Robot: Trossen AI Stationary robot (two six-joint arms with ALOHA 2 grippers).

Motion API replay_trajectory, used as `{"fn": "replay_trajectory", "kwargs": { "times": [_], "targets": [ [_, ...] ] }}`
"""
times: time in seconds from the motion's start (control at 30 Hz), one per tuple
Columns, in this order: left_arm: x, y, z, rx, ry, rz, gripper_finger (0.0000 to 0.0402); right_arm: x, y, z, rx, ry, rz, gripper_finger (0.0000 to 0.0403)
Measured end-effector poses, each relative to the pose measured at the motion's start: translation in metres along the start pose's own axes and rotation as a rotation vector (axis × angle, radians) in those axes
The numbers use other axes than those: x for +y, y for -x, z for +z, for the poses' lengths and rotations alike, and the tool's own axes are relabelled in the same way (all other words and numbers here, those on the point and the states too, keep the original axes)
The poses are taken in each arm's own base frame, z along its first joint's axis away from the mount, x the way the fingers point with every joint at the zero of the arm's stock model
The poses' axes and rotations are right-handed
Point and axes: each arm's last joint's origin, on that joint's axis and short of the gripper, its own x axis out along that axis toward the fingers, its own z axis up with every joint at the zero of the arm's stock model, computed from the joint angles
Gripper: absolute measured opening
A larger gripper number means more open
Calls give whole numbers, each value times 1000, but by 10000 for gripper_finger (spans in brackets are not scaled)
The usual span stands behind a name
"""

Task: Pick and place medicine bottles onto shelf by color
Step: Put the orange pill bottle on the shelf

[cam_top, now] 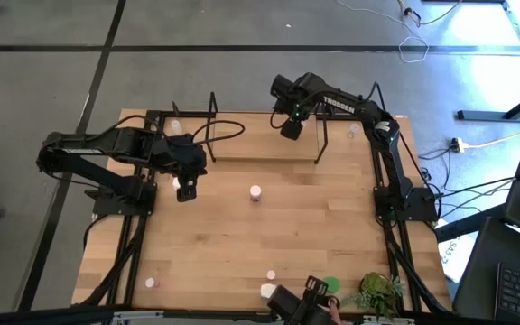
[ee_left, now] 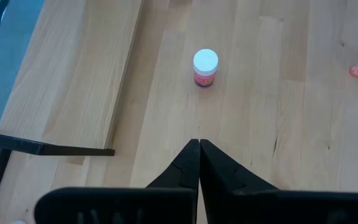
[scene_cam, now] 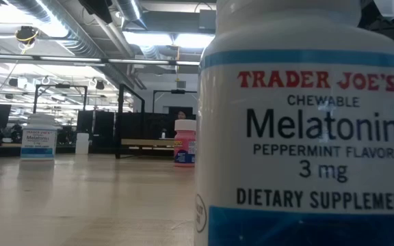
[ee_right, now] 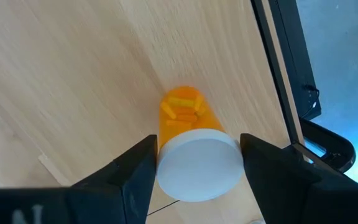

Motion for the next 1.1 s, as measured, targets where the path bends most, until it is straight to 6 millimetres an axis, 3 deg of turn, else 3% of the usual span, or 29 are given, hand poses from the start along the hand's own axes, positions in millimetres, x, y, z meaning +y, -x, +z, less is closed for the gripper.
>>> {"fn": "replay_trajectory", "kwargs": {
  "times": [0.33,0.87,1.1],
  "targets": [
    [0,0,0,0,0,0,0,2,-13,-5,49,17,-19,228],
    [0,0,0,0,0,0,0,2,-13,-5,50,42,-21,214],
    [0,0,0,-1,0,0,0,1,-15,-5,68,64,-83,249]
  ]
}}
